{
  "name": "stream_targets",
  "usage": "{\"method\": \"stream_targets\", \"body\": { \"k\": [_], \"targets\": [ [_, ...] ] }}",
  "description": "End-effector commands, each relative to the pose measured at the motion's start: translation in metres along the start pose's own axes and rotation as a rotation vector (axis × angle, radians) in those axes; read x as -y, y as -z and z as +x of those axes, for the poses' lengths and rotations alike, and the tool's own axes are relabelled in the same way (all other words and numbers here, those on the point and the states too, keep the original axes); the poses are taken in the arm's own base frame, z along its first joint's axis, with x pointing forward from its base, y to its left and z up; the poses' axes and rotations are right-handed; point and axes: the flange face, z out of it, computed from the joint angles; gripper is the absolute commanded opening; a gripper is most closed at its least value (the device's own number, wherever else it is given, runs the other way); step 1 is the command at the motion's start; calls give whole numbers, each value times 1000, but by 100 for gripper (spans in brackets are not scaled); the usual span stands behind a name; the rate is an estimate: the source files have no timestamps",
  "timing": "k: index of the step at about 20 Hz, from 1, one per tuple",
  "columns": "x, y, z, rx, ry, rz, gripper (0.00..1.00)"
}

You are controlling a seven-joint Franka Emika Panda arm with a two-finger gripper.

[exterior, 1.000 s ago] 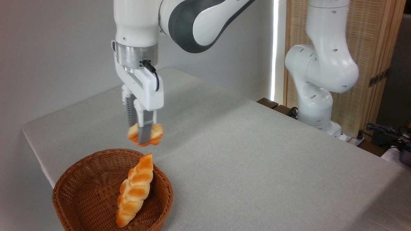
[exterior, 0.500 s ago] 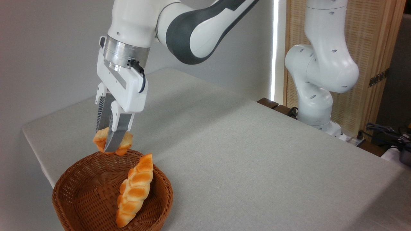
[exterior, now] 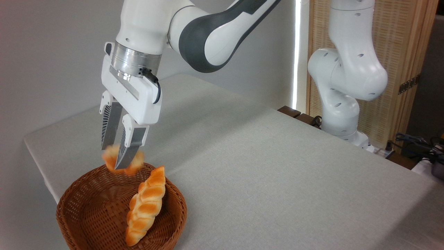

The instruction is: Put bread into the basket

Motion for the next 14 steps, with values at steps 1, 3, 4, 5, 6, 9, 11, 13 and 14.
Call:
{"method": "stream_targets", "body": {
  "k": [1,3,4,5,6,9,11,13,14],
  "targets": [
    [2,5,2,-17,29,8,100],
    [2,6,2,-18,30,8,100],
    [2,7,2,-18,32,8,100],
    [2,12,2,-20,33,8,100],
    [1,18,2,-15,39,2,100],
    [-4,34,-3,27,51,-34,100],
    [-11,42,-8,82,69,-79,100],
    [-16,44,-14,148,70,-126,100],
    [-20,42,-18,195,59,-147,100]
  ]
}}
